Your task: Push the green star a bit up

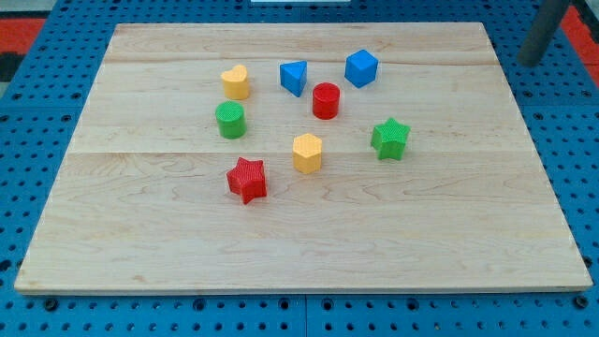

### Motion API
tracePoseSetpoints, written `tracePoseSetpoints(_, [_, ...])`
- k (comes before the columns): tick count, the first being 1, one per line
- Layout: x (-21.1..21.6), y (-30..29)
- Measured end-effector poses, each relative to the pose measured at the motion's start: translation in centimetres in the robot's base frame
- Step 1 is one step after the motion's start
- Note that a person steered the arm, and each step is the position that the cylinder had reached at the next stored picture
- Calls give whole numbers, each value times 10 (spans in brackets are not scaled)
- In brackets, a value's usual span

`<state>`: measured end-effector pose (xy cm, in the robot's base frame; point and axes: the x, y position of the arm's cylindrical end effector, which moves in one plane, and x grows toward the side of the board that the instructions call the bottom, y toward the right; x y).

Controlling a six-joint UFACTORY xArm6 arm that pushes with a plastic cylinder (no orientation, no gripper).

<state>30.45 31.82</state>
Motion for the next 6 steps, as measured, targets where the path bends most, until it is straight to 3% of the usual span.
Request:
tracePoseSetpoints(4, [178, -142])
tracePoseSetpoints(5, [205, -176])
tracePoseSetpoints(6, [202, -202])
